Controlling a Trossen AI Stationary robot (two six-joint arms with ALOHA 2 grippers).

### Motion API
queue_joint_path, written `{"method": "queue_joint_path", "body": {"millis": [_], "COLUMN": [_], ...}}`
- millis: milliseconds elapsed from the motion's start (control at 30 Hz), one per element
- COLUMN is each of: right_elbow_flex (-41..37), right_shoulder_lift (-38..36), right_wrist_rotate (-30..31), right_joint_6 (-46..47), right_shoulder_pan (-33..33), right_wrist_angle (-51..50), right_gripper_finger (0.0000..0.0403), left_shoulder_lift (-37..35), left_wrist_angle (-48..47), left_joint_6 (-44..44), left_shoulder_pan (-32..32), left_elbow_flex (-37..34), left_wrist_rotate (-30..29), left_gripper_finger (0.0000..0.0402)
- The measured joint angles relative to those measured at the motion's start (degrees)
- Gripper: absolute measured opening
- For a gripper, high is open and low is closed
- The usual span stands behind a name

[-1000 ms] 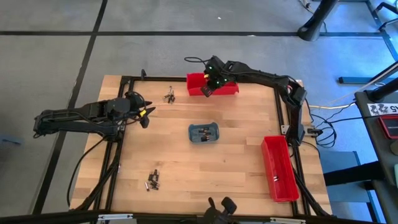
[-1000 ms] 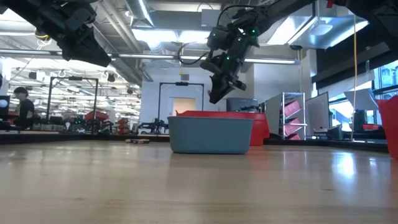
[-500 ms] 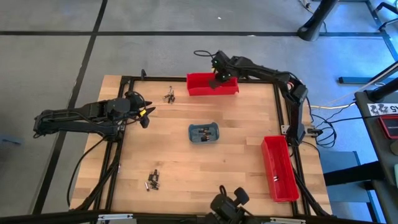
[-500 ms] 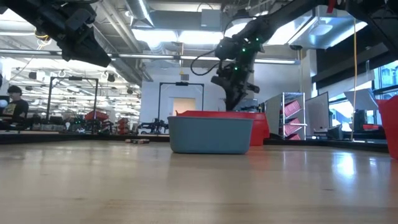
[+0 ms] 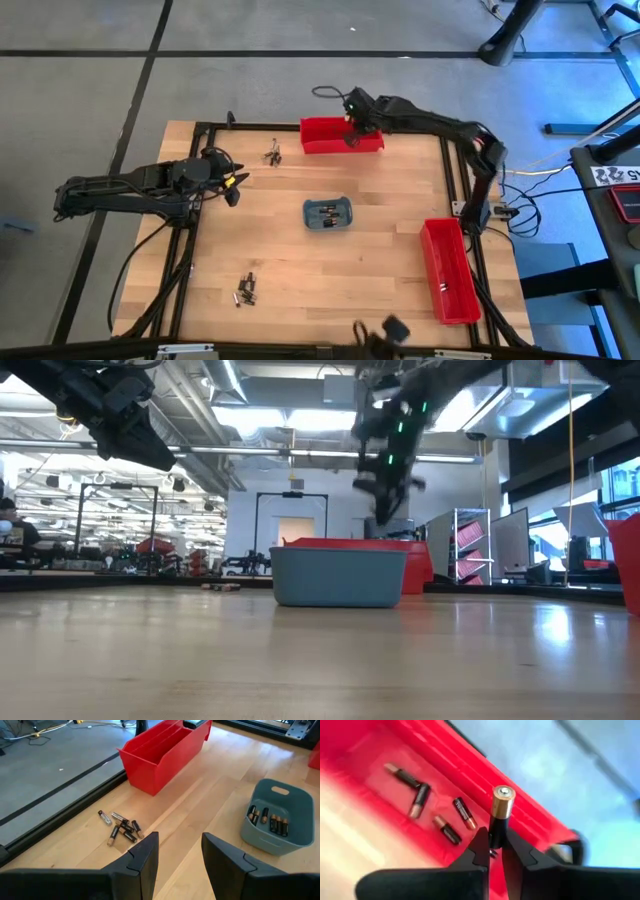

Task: Sort batteries
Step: Put the black battery into the blue bin

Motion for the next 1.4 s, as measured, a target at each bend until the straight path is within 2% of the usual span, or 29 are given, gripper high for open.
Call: {"method": "queue_joint_path", "body": {"millis": [167, 333, 467, 567, 633, 667, 733, 800, 867, 933, 1033, 1167, 1267, 1400], "right_elbow_flex": [0.1, -0.4, -4.0, -10.2, -16.3, -19.8, -27.0, -33.0, -36.8, -38.0, -37.1, -31.9, -26.2, -16.6], "right_shoulder_lift": [-10.4, -21.8, -27.9, -30.7, -32.7, -33.8, -35.5, -35.8, -34.9, -32.8, -28.1, -20.1, -13.5, -5.8], "right_wrist_rotate": [9.7, 17.8, 24.8, 29.5, 27.1, 23.7, 13.0, -1.1, -13.5, -20.0, -21.1, -24.0, -27.5, -26.4], "right_joint_6": [-1.4, 7.4, 12.1, 8.0, 0.3, -3.6, -10.3, -14.6, -14.5, -11.0, -5.0, 1.9, 3.1, 2.6], "right_shoulder_pan": [12.5, 31.0, 45.2, 49.4, 47.8, 45.6, 38.7, 30.2, 21.3, 13.8, 5.1, -2.0, -4.6, -5.8], "right_wrist_angle": [-14.5, -26.7, -24.3, -14.8, -4.9, 1.5, 16.2, 28.8, 38.4, 44.6, 47.0, 44.8, 40.5, 31.0], "right_gripper_finger": [0.0021, 0.0021, 0.0021, 0.0021, 0.0021, 0.0021, 0.0022, 0.0024, 0.0025, 0.0023, 0.0022, 0.0022, 0.0024, 0.0025], "left_shoulder_lift": [0.0, 0.0, 0.0, 0.1, 0.6, 0.8, 2.1, 3.7, 5.5, 7.2, 10.0, 13.2, 15.4, 17.9], "left_wrist_angle": [0.2, 1.7, 5.9, 11.2, 17.2, 21.1, 29.9, 38.8, 46.4, 52.5, 59.7, 62.5, 64.0, 66.5], "left_joint_6": [-0.2, -0.2, 2.3, 6.4, 9.2, 11.4, 17.3, 22.2, 25.7, 29.0, 31.6, 32.7, 33.0, 31.5], "left_shoulder_pan": [0.0, 0.0, 0.0, 0.0, 0.0, 0.0, 0.1, 0.4, 1.2, 2.5, 5.3, 10.3, 14.2, 18.2], "left_elbow_flex": [0.0, 0.0, 0.0, 0.0, -1.0, -2.1, -5.1, -8.3, -11.1, -13.0, -15.1, -15.4, -15.4, -15.4], "left_wrist_rotate": [0.0, 0.0, 0.0, 0.0, 0.0, 0.0, 0.0, 0.1, 0.1, 0.1, 0.2, 0.1, 0.1, 0.1], "left_gripper_finger": [0.0139, 0.0139, 0.0139, 0.0139, 0.0139, 0.0139, 0.0139, 0.0139, 0.0139, 0.0139, 0.0139, 0.0139, 0.0139, 0.0139]}}
